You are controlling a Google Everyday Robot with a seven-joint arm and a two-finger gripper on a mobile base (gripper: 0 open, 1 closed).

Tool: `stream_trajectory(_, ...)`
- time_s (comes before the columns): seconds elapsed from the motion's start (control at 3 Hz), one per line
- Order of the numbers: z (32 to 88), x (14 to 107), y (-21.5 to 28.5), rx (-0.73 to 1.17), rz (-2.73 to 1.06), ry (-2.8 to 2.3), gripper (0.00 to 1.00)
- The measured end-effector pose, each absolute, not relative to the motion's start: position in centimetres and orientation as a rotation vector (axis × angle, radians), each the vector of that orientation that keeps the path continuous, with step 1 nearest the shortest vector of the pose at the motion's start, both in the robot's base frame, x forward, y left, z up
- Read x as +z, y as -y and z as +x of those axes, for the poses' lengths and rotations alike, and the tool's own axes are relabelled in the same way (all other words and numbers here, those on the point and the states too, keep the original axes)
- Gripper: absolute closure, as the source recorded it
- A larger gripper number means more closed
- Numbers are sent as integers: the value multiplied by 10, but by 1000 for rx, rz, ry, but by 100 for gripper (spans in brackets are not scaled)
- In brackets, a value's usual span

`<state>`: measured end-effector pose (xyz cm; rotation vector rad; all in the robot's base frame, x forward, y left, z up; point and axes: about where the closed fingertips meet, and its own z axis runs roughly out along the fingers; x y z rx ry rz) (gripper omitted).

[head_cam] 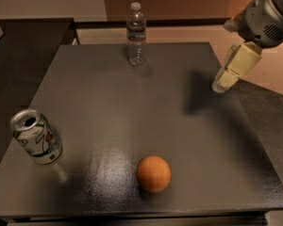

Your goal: Knock water bottle over

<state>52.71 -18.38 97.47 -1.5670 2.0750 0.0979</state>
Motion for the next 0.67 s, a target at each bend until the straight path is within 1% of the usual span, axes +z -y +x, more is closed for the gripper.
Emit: stream_trajectory(0.67, 605, 961, 142, 173, -1375, -1974, 0)
